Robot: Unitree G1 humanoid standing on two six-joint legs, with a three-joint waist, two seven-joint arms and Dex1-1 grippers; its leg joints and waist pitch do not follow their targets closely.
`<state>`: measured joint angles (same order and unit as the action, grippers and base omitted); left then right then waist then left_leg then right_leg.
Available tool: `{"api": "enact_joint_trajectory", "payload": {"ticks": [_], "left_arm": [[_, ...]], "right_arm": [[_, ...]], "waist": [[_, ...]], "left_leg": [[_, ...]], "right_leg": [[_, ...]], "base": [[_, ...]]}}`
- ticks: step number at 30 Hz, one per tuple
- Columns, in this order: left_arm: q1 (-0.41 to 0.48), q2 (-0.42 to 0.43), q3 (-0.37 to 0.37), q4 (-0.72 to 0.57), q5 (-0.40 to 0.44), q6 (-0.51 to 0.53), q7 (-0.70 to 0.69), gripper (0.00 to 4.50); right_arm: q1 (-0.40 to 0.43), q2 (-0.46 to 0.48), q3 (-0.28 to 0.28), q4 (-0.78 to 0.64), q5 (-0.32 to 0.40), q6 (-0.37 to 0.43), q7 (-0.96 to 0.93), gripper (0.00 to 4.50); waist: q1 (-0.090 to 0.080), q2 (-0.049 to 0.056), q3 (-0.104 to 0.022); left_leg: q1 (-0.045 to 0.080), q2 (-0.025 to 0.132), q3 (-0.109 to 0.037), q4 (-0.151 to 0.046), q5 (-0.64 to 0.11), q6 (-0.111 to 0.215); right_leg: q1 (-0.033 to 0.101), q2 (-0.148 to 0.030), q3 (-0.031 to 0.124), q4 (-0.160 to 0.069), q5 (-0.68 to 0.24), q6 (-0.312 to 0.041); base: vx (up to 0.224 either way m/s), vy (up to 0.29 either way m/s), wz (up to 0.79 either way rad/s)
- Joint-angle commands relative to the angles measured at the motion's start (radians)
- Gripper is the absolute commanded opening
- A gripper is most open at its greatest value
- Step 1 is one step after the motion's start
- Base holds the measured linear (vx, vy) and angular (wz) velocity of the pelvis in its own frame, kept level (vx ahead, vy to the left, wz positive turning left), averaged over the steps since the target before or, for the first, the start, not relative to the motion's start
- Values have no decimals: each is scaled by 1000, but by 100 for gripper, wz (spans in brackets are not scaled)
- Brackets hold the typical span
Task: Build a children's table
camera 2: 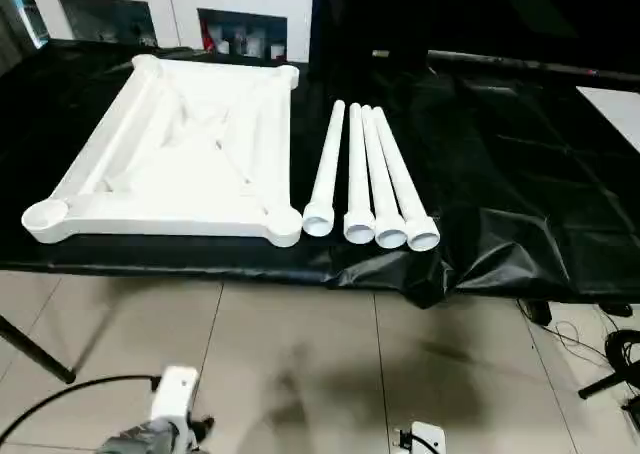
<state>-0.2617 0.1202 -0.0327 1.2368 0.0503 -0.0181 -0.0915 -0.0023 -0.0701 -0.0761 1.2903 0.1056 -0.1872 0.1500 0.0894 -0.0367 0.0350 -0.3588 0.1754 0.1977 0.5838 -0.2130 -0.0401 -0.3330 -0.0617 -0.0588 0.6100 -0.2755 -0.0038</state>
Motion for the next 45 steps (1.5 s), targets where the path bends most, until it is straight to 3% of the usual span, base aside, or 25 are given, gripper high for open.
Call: {"api": "enact_joint_trajectory", "payload": {"ticks": [1, 3, 4, 5, 6, 8, 9, 10, 12, 14, 17, 22, 23, 24, 28, 30, 31, 34, 36, 38, 39, 40, 41, 42, 45], "left_arm": [[18, 23, -29, -109, 25, -100, -56, 424], [46, 34, -31, -173, 22, -139, -84, 444], [86, 42, -17, -265, 1, -176, -112, 449], [86, 42, -17, -265, 1, -176, -112, 450], [116, 48, -10, -334, -12, -178, -122, 450], [212, 67, -12, -546, -47, -170, -166, 450], [257, 77, -18, -636, -60, -163, -184, 450], [257, 77, -18, -636, -60, -163, -184, 450], [346, 95, -33, -808, -66, -137, -197, 450], [368, 102, -41, -851, -59, -129, -203, 450], [402, 108, -53, -912, -49, -103, -223, 450], [435, 115, -62, -1018, -60, -71, -241, 450], [448, 117, -59, -1070, -73, -70, -243, 450], [465, 120, -53, -1131, -80, -65, -235, 450], [498, 108, -18, -1276, -132, -28, -211, 450], [483, 93, 12, -1401, -143, 21, -179, 450], [476, 87, 20, -1424, -139, 24, -165, 450], [425, 85, 41, -1479, -144, 128, -138, 450], [372, 94, 52, -1532, -130, 182, -117, 450], [335, 93, 61, -1550, -113, 182, -92, 450], [316, 89, 64, -1549, -101, 176, -76, 450], [301, 82, 66, -1545, -96, 172, -63, 450], [273, 79, 57, -1528, -55, 197, -38, 450], [250, 70, 61, -1507, -44, 201, -17, 450], [174, 36, 77, -1454, -41, 222, 46, 450]], "right_arm": [[24, 3, 4, 15, -19, -84, 66, 382], [-6, -2, -2, -23, -11, -101, 97, 407], [-83, -24, 1, -189, 19, -34, 134, 413], [-83, -24, 1, -189, 19, -34, 134, 415], [-110, -35, 5, -315, 45, 16, 156, 418], [-60, -53, 19, -574, 72, 57, 164, 439], [-20, -57, 23, -662, 76, 45, 165, 439], [-20, -57, 23, -662, 76, 45, 165, 439], [84, -53, 28, -865, 111, 17, 190, 439], [115, -54, 33, -929, 120, 31, 204, 439], [182, -65, 50, -1056, 126, 96, 237, 439], [269, -110, 98, -1229, 155, 185, 270, 439], [284, -121, 100, -1279, 176, 199, 283, 439], [300, -133, 96, -1341, 207, 217, 296, 439], [321, -154, 63, -1511, 298, 285, 292, 439], [279, -172, 35, -1603, 296, 342, 267, 439], [268, -175, 30, -1615, 291, 353, 261, 439], [188, -167, -9, -1618, 275, 357, 199, 439], [116, -160, -47, -1617, 288, 387, 126, 439], [79, -148, -65, -1605, 290, 420, 69, 439], [66, -137, -69, -1600, 286, 437, 41, 439], [61, -132, -64, -1601, 273, 453, 26, 439], [50, -126, -49, -1602, 238, 475, 10, 439], [34, -115, -40, -1601, 240, 489, 3, 439], [-37, -90, -14, -1576, 236, 520, -26, 439]], "waist": [[-1, 5, -22], [-4, 8, -20], [-6, 10, -18], [-6, 10, -18], [-26, 7, -27], [-31, 5, -31], [-24, 15, -26], [-21, 13, -26], [-8, 17, -29], [3, 14, -26], [-1, 5, -24], [-12, 10, -12], [-13, 10, -11], [-16, -2, -11], [-14, 7, -14], [-16, 27, -17], [-22, 14, -16], [-24, 17, -21], [-24, 2, -22], [-27, 8, -24], [-30, -7, -27], [-28, 1, -31], [-33, -23, -32], [-27, -8, -36], [-36, -8, -34]], "left_leg": [[9, 104, -48, -89, -221, 63], [10, 102, -46, -90, -216, 65], [9, 104, -50, -95, -212, 72], [9, 104, -50, -95, -212, 72], [-15, 100, -58, -97, -146, 91], [-7, 100, -52, -79, -84, 126], [2, 103, -45, -76, -105, 127], [4, 97, -39, -76, -118, 120], [19, 95, -31, -68, -122, 104], [16, 96, -30, -70, -132, 97], [4, 89, -35, -77, -133, 84], [4, 91, -42, -94, -245, 20], [5, 91, -42, -94, -256, 15], [5, 91, -41, -92, -265, 15], [7, 87, -39, -86, -205, 29], [8, 87, -42, -84, -182, 19], [7, 85, -39, -82, -170, 16], [8, 73, -39, -75, -144, 7], [7, 69, -38, -70, -106, 12], [9, 68, -36, -67, -80, 14], [10, 68, -34, -63, -57, 16], [8, 65, -36, -60, -26, 21], [8, 65, -32, -58, -15, 27], [8, 63, -36, -55, 13, 33], [10, 64, -36, -58, -24, 16]], "right_leg": [[4, -135, 66, -84, -32, -219], [1, -126, 64, -80, -17, -230], [7, -120, 62, -76, 2, -232], [7, -120, 62, -76, 2, -232], [28, -117, 49, -58, 57, -213], [15, -120, 55, -52, 142, -213], [4, -120, 59, -57, 155, -214], [2, -113, 60, -59, 158, -211], [-8, -105, 65, -61, 190, -213], [-5, -98, 65, -58, 233, -200], [4, -94, 61, -56, 175, -188], [-2, -95, 67, -82, -82, -137], [-4, -95, 68, -84, -92, -134], [-6, -96, 70, -86, -94, -132], [-6, -87, 69, -73, 8, -133], [-3, -86, 67, -66, 67, -141], [0, -81, 65, -65, 97, -143], [0, -80, 65, -61, 111, -147], [4, -80, 66, -55, 111, -141], [2, -76, 67, -53, 127, -135], [4, -72, 67, -52, 161, -127], [7, -72, 66, -45, 208, -123], [8, -68, 66, -46, 226, -118], [10, -72, 66, -38, 259, -116], [5, -71, 65, -42, 222, -118]], "base": [[0, 0, 0], [0, 0, 0], [0, 0, 0], [-43, 17, -18], [-43, 17, -18], [-21, 8, -10], [0, 0, 0], [0, 0, 0], [0, 0, 0], [0, 0, 0], [0, 0, 0], [0, 0, 0], [0, 0, 0], [0, 0, 0], [0, 0, 0], [0, 0, 0], [0, 0, 0], [0, 0, 0], [0, 0, 0], [0, 0, 0], [0, 0, 0], [0, 0, 0], [0, 0, 0], [0, 0, 0], [0, 0, 0]]}}
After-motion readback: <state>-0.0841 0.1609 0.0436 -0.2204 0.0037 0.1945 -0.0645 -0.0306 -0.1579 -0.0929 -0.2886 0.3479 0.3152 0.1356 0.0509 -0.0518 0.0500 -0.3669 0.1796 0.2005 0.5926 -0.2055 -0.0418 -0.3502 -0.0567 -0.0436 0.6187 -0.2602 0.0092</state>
